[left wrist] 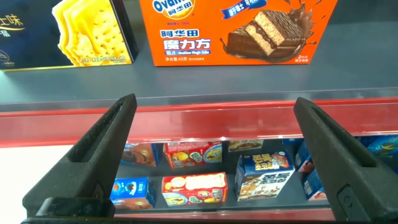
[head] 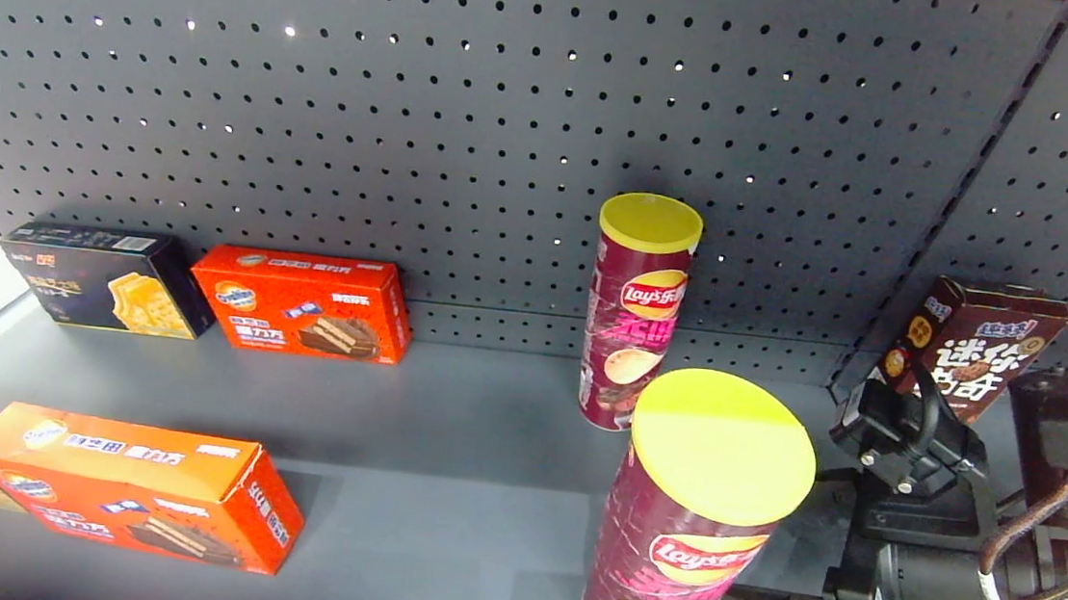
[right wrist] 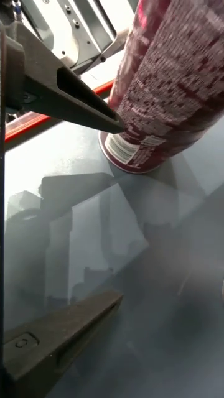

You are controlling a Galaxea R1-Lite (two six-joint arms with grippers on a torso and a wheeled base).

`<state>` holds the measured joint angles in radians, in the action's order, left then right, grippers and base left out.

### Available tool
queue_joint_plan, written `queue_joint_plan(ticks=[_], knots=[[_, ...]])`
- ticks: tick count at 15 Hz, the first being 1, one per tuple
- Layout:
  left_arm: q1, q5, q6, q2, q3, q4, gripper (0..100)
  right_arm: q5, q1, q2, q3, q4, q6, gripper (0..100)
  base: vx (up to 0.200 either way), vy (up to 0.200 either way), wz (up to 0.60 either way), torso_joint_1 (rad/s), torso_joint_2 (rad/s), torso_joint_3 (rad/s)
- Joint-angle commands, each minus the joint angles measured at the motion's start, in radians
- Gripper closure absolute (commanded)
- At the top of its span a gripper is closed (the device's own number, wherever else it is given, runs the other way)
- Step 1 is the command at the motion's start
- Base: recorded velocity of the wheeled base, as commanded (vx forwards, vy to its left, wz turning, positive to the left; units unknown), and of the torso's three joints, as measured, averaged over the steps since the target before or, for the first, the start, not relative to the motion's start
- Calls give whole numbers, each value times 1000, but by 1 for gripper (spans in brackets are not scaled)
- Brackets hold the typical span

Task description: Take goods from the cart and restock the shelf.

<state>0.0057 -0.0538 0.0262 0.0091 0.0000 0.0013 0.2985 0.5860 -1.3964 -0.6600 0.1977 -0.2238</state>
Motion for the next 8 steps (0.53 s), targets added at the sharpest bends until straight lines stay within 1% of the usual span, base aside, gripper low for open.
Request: queue_joint_plan(ticks=[1, 8], knots=[[0, 0, 0, 2, 0, 0, 0, 1, -2, 4, 10, 0, 0, 0, 0, 0, 0, 0, 0, 0], [0, 0, 0, 2, 0, 0, 0, 1, 14, 10, 11, 0, 0, 0, 0, 0, 0, 0, 0, 0]])
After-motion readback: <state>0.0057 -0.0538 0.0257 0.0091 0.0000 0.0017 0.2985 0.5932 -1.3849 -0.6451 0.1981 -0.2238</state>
